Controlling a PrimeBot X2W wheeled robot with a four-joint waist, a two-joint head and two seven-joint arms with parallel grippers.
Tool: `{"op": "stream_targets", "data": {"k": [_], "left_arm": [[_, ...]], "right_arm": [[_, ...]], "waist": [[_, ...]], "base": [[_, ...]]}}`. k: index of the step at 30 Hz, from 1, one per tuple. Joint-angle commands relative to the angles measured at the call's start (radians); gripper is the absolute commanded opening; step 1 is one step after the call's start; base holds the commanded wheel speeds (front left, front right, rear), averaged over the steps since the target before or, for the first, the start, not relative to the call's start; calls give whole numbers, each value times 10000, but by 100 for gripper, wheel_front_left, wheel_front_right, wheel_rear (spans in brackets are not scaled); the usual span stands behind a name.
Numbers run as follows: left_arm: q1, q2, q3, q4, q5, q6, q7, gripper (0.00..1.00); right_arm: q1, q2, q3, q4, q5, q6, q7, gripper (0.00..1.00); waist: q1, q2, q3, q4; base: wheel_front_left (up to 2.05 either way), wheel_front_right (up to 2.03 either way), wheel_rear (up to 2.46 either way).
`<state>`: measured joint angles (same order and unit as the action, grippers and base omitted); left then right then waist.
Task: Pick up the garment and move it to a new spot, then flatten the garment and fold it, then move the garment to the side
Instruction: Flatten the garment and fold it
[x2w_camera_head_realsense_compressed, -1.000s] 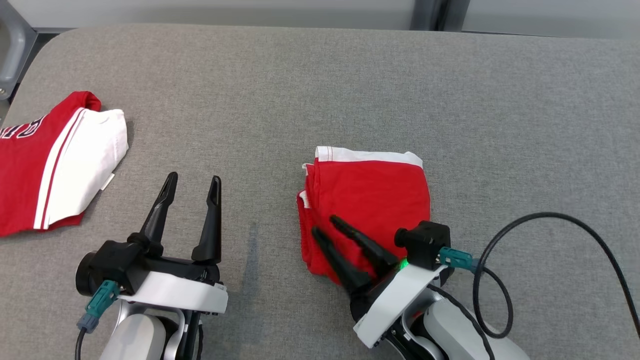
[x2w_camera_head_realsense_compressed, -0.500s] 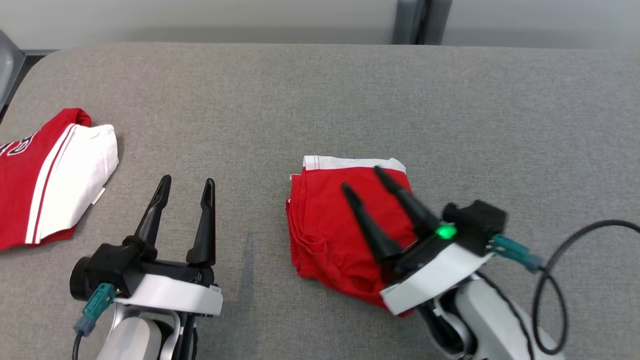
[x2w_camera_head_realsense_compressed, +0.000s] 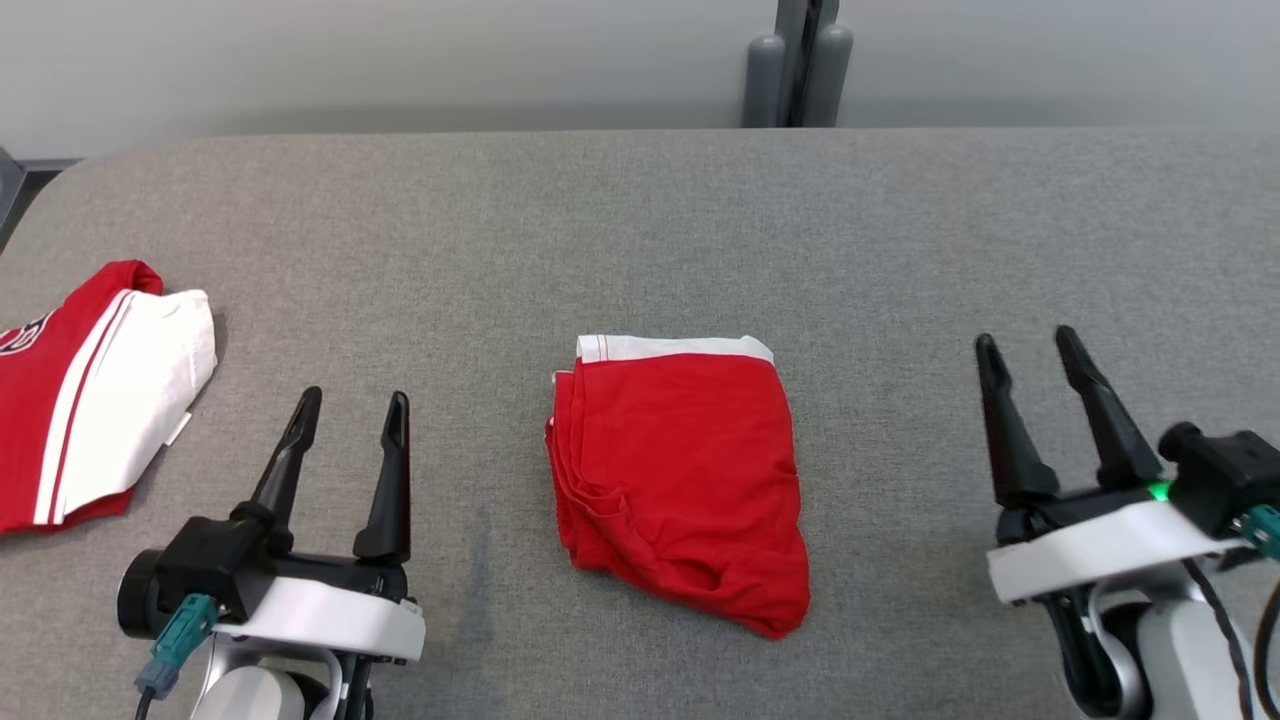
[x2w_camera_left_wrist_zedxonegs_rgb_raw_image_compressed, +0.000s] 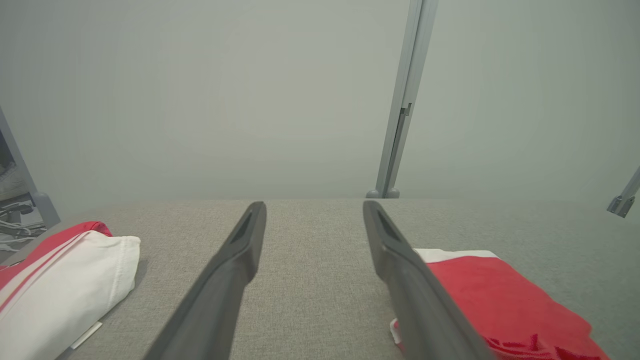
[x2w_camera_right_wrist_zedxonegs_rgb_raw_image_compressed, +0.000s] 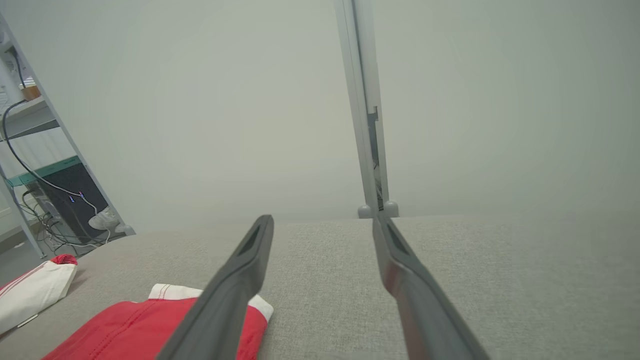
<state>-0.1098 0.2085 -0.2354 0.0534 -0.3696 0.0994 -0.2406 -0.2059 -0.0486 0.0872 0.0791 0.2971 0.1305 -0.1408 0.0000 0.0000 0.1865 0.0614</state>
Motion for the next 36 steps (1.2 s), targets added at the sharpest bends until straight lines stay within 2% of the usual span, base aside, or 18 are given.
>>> {"op": "stream_targets", "data": {"k": [1,8,20,36], "left_arm": [[98,109,70,-42,16,86,8,100],[492,370,323,-209,-19,337,129,100],[1660,800,316,-524,-2,578,543,100],[2360,996,233,-964,-65,789,849,100]], "right_arm": [[242,-66,-216,-169,-134,7,131,100],[1151,-107,-980,-825,-473,7,675,100],[2620,-114,-1284,-1375,-635,7,1226,100],[3423,-64,-1732,-2091,-781,7,1726,100]], "waist": [[0,0,-130,-65],[0,0,-645,-173],[0,0,-1602,-256],[0,0,-1935,-398]], "base": [[0,0,0],[0,0,0],[0,0,0],[0,0,0]]}}
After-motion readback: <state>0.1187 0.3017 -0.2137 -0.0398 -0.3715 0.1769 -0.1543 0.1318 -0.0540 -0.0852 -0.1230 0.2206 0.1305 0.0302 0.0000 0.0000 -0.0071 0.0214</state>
